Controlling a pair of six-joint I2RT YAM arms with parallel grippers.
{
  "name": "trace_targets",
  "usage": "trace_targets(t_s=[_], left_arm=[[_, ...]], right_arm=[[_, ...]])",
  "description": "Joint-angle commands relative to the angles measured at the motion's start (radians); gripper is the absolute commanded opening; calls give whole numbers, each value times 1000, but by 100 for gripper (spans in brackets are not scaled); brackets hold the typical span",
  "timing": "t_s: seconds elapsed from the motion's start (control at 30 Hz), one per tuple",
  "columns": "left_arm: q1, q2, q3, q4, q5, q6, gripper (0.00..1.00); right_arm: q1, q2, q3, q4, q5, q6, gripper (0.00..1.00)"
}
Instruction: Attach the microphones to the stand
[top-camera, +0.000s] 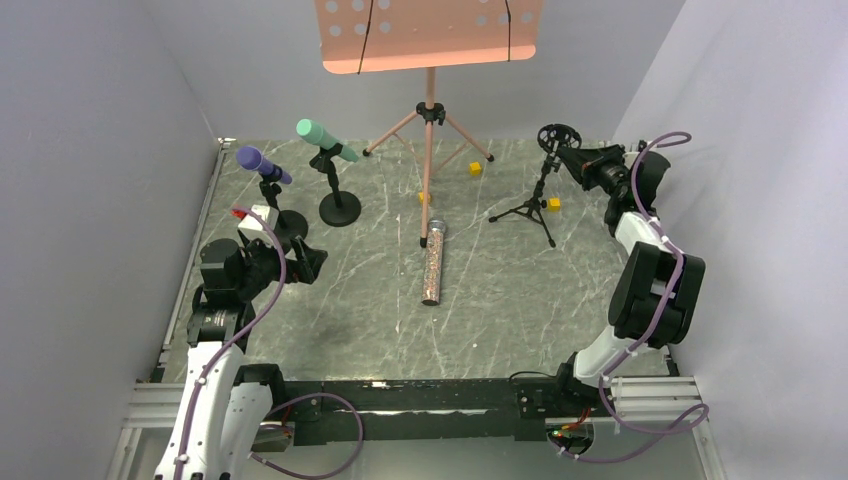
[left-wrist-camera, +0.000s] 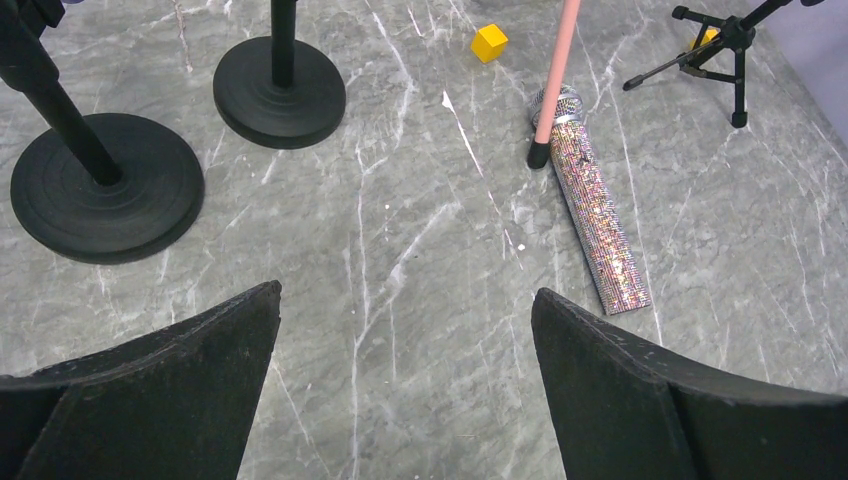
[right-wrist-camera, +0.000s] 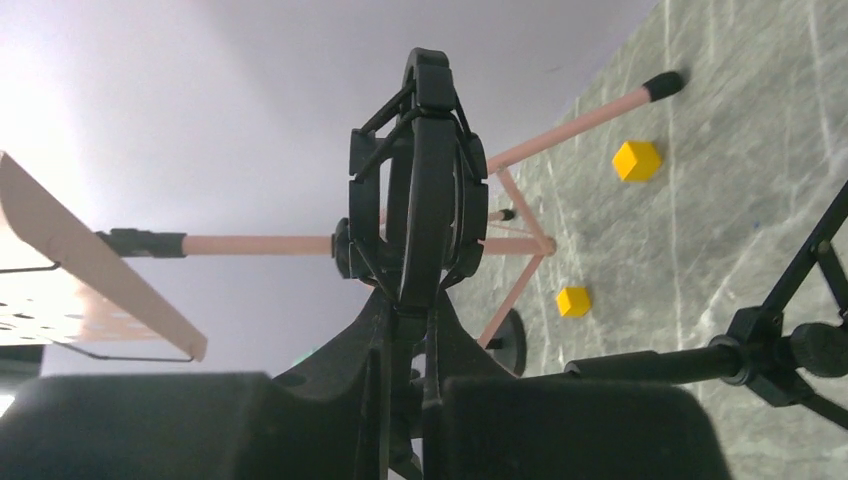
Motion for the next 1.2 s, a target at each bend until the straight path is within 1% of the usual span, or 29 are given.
trace_targets(t_s=[0.0,0.1,0.3,0.6,0.73,0.8,0.9,1.0,1.07,1.13,1.17], left_arm=[[-3,-5,21,13,-6,17,99],[-3,-3,19,14,-5,20,99],[-3,8,19,19,-1,19,99],[-3,8,13,46,43,14,99],[-3,11,9,60,62,10,99],[-1,14,9,66,78,9,99],[-1,12,5,88,129,-4,99],[2,9,-3,115,146,-24,99],[3,12,-9,133,158,-44,99],[3,21,-15,154,187,-57,99],[3,28,-18,165,201,-62,99]], right_arm=[[-3,-71,-37,108,-45,60,4],[-2,-105,-49,123,-82,125,1],[15,-191,-86,128,-157,179,0],[108,-336,-175,-35,-335,87,0],[194,-363,-246,-27,-417,92,0],[228,-375,-280,-12,-433,100,0],[255,-391,-286,-39,-451,70,1],[267,-399,-303,-43,-477,61,3],[270,-391,-316,-88,-490,14,7],[269,-381,-319,-141,-510,-55,13],[269,-378,-312,-179,-514,-96,17]])
